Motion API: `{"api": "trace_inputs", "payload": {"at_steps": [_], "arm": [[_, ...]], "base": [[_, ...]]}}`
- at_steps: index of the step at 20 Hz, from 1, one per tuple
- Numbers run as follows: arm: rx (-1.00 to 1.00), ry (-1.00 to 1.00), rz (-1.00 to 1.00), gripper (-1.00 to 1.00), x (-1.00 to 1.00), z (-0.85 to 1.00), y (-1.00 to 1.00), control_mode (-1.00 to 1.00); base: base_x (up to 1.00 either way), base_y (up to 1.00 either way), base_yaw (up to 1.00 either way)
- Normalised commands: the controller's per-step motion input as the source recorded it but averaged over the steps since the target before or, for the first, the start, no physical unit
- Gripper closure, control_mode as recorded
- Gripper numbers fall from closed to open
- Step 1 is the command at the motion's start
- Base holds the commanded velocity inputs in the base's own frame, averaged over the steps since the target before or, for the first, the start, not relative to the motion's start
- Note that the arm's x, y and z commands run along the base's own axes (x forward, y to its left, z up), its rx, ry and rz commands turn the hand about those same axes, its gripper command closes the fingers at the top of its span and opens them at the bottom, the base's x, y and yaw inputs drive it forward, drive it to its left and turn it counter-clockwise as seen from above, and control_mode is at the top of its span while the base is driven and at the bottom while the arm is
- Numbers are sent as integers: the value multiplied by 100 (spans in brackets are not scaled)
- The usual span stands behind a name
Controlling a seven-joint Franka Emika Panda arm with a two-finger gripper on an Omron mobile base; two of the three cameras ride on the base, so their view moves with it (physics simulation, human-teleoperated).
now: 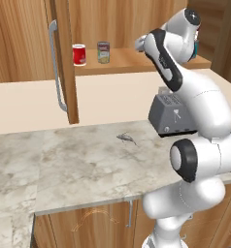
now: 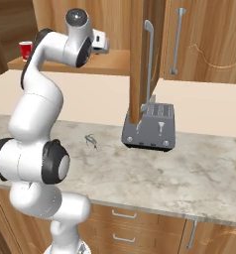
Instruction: Stack two cans on top of the other two cans in the cabinet.
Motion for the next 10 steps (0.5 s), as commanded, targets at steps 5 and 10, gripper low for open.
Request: {"api": "trace_inputs", "payload": {"at_steps": [5, 10], "arm": [[4, 1, 30, -100, -6, 12, 60, -100], [0, 1, 4, -100, -21, 3, 49, -100]], "base": [[0, 0, 0], [0, 0, 0]]}}
